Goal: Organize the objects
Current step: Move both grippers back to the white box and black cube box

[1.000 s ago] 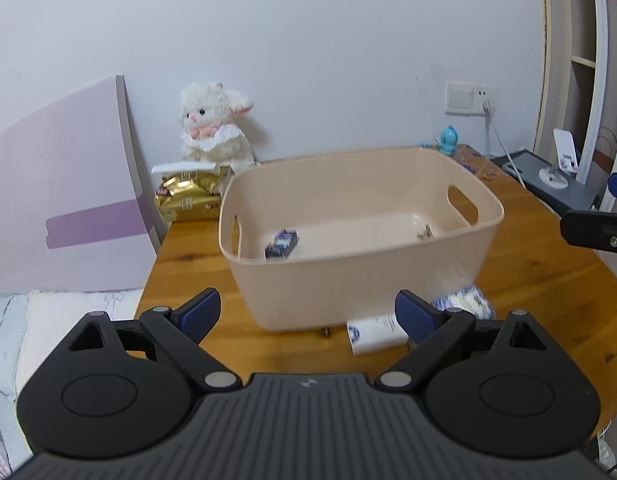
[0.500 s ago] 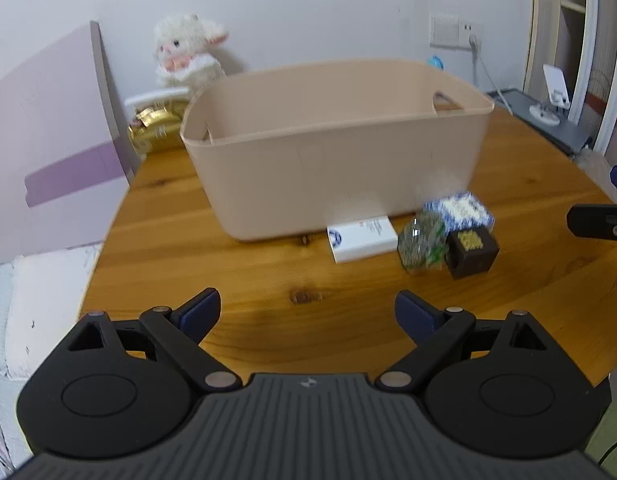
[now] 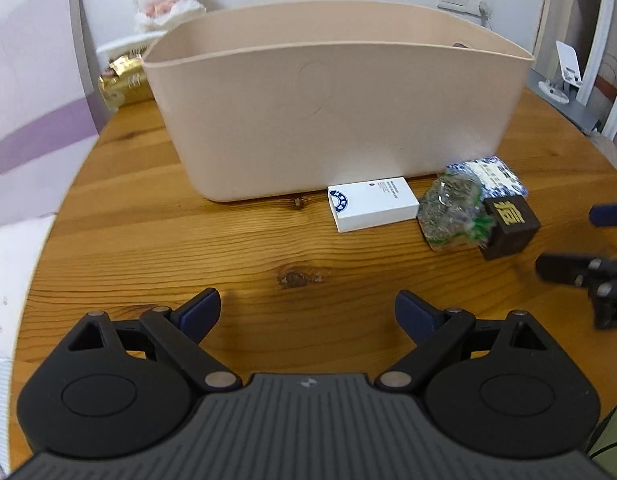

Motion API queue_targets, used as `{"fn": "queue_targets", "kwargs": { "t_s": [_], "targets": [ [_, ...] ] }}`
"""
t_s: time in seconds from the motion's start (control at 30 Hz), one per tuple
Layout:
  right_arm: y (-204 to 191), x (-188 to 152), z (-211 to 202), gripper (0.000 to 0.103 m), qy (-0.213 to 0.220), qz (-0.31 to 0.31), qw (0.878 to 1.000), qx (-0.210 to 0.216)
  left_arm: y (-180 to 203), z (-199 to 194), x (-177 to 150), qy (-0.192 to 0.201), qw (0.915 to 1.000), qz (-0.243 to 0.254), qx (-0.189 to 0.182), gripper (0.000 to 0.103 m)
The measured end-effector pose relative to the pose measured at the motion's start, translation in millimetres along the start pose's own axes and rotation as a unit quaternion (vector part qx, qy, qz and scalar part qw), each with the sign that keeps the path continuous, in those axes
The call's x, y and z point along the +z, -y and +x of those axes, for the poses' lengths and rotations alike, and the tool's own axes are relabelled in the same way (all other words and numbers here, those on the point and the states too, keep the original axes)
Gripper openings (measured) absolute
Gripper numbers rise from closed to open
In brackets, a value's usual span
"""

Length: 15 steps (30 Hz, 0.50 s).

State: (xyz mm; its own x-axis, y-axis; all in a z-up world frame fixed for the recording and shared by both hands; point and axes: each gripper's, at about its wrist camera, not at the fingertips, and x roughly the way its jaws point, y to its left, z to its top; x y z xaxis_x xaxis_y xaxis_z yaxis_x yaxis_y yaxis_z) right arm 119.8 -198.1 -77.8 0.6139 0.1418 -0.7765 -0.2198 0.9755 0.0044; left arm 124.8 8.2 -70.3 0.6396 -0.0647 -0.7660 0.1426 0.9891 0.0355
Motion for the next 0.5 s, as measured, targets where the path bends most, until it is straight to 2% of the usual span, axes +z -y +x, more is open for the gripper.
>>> {"fn": "queue_targets", "kwargs": {
  "t_s": [0.23,0.5],
  "targets": [
    [-7,6,19,0.099,-0.001,-0.001,1.000,0.002,3,21,12,0.004,0.9999,0.008,-0.009,0.095],
    [-10,12,26,0.100,0.012,0.008,1.000,0.000,10,35,25,0.015,0.9995,-0.014,-0.024,0.097]
  ]
}}
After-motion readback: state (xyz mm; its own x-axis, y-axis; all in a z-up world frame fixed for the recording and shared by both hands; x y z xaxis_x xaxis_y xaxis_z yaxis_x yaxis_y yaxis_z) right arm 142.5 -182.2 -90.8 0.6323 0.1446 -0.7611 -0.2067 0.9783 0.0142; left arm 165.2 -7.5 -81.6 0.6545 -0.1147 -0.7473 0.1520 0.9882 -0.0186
